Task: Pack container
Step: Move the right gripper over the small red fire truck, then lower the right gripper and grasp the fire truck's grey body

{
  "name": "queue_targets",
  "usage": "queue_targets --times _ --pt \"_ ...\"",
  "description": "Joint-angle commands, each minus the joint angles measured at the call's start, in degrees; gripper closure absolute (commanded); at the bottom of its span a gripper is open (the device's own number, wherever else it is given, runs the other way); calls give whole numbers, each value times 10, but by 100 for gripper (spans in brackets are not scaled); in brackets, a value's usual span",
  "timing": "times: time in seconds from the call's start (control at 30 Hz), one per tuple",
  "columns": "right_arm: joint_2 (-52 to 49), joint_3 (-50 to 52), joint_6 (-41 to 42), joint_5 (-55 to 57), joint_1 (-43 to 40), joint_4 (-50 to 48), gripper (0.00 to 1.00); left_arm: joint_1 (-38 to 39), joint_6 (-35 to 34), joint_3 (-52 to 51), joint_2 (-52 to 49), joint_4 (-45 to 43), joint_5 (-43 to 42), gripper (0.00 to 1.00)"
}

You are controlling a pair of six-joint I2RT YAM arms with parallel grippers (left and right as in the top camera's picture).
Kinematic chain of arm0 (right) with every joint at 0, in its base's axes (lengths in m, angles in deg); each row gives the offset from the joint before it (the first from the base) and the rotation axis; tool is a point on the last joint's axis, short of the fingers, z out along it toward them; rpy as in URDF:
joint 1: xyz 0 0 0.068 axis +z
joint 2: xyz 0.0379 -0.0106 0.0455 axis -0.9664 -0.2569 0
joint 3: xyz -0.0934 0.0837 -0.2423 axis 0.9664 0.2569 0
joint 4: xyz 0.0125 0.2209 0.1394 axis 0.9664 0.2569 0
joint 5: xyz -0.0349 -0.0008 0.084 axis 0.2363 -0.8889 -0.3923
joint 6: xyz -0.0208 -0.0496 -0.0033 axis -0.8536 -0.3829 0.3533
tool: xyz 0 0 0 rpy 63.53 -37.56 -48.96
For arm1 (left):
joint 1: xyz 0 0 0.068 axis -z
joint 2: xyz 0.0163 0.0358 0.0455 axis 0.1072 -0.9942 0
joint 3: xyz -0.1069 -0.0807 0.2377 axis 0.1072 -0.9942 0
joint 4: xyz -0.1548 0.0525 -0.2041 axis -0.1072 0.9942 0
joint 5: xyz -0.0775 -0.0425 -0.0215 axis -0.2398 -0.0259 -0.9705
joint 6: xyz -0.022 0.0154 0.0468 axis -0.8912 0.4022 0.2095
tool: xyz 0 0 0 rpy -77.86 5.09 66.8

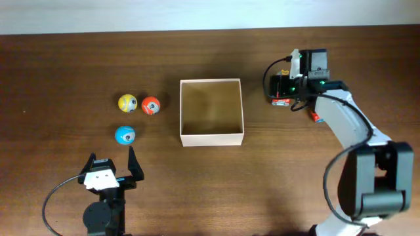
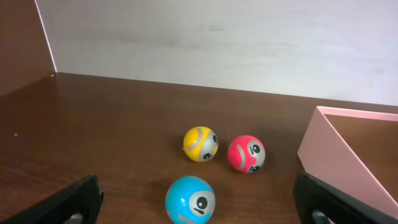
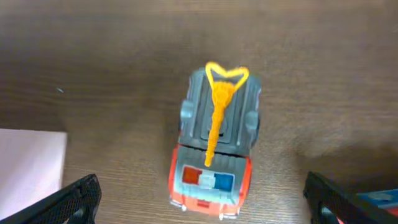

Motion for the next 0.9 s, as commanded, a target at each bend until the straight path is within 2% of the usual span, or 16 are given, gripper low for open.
queue_targets --times 0.0,0.2,0.6,0.87 --pt "-50 -7 5 -3 2 -8 1 2 7 -1 5 3 -4 1" --pt "-87 -8 4 1 2 -24 1 2 7 -1 5 3 -4 1" --pt "-90 -7 4 17 2 -60 0 2 7 -1 5 3 -4 1" --pt "-92 -7 4 19 2 -59 23 2 7 -1 5 3 -4 1"
